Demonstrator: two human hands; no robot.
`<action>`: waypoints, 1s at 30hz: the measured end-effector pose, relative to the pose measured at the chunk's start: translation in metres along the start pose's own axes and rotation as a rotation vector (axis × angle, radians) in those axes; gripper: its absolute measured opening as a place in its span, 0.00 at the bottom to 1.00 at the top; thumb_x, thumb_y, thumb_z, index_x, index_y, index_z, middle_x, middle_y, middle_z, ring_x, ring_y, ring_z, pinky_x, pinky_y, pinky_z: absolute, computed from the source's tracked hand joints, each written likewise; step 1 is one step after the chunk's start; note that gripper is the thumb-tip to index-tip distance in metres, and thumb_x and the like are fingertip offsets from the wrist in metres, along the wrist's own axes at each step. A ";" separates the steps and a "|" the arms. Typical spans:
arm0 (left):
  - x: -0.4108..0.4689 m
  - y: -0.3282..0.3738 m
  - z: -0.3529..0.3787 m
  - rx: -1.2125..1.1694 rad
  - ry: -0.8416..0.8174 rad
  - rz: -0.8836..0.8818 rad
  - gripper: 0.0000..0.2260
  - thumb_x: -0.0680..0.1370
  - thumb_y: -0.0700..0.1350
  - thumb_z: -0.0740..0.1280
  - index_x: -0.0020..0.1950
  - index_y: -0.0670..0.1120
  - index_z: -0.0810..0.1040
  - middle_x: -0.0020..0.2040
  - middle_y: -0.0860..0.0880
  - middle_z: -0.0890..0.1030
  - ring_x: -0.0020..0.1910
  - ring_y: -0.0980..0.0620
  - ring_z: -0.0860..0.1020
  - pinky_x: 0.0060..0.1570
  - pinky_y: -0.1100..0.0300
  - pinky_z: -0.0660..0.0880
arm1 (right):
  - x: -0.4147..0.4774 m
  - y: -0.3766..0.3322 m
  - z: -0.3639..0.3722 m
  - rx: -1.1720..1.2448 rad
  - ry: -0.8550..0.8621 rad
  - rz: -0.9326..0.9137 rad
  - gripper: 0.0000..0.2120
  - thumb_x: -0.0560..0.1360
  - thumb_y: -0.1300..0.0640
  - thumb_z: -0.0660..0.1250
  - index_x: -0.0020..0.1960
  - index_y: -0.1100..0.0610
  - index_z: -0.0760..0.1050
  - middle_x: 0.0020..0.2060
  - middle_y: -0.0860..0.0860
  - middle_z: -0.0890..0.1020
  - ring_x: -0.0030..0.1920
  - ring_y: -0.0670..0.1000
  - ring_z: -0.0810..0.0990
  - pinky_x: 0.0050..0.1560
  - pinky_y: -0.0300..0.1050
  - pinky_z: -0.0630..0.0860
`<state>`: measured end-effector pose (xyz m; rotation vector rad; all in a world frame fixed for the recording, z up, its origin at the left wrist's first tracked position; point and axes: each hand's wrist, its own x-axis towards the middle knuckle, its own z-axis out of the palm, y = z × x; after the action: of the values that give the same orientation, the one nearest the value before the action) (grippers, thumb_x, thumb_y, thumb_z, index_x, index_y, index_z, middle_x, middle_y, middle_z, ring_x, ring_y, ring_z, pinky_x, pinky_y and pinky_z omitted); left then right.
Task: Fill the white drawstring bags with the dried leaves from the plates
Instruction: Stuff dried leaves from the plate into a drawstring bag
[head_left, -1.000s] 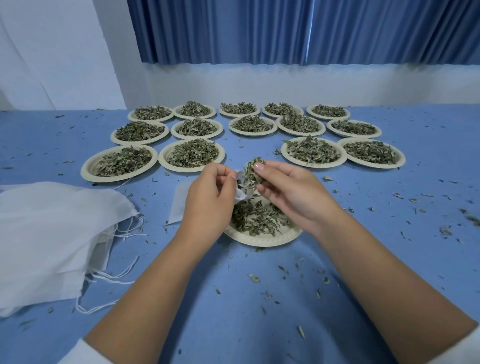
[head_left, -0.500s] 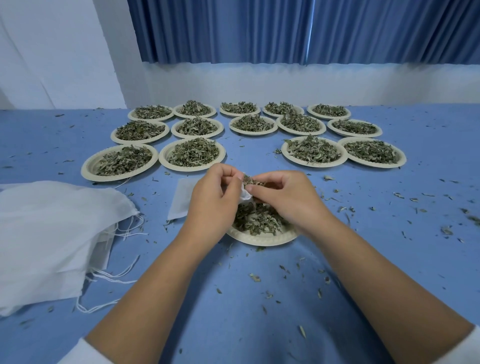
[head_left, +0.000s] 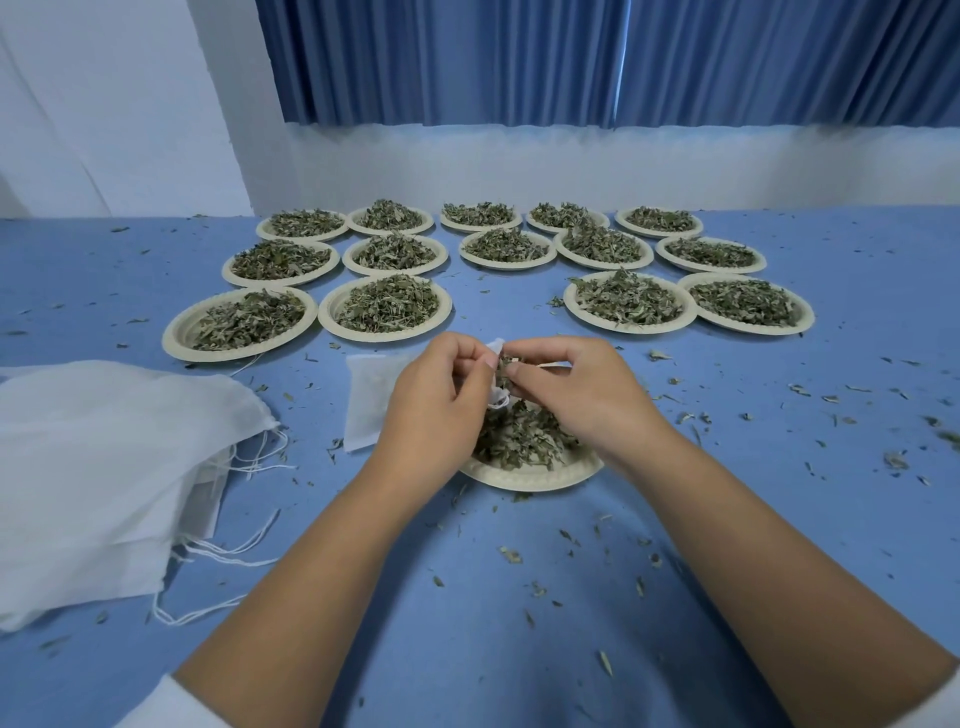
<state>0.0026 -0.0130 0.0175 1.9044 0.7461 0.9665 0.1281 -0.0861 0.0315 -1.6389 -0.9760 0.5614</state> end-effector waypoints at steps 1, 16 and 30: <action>0.000 0.000 0.000 0.003 -0.002 0.003 0.03 0.81 0.46 0.63 0.49 0.50 0.75 0.39 0.55 0.78 0.38 0.65 0.79 0.43 0.65 0.75 | 0.001 0.001 0.002 0.016 0.017 -0.017 0.07 0.76 0.60 0.71 0.49 0.49 0.83 0.37 0.43 0.85 0.37 0.39 0.83 0.40 0.31 0.78; -0.002 0.006 -0.001 -0.025 0.036 -0.001 0.04 0.81 0.45 0.63 0.47 0.51 0.75 0.40 0.53 0.80 0.39 0.56 0.78 0.44 0.58 0.74 | -0.003 0.003 0.009 0.065 0.006 -0.138 0.08 0.72 0.64 0.74 0.41 0.51 0.83 0.35 0.47 0.86 0.37 0.46 0.84 0.38 0.38 0.80; -0.003 0.013 -0.007 -0.241 -0.094 0.093 0.04 0.81 0.42 0.64 0.48 0.47 0.76 0.39 0.57 0.78 0.38 0.61 0.76 0.42 0.67 0.73 | 0.007 0.002 -0.008 0.536 -0.322 0.326 0.17 0.68 0.56 0.74 0.54 0.62 0.81 0.45 0.55 0.82 0.40 0.47 0.81 0.37 0.35 0.78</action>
<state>-0.0034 -0.0188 0.0304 1.7713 0.4663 0.9702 0.1389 -0.0844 0.0324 -1.2424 -0.6977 1.2248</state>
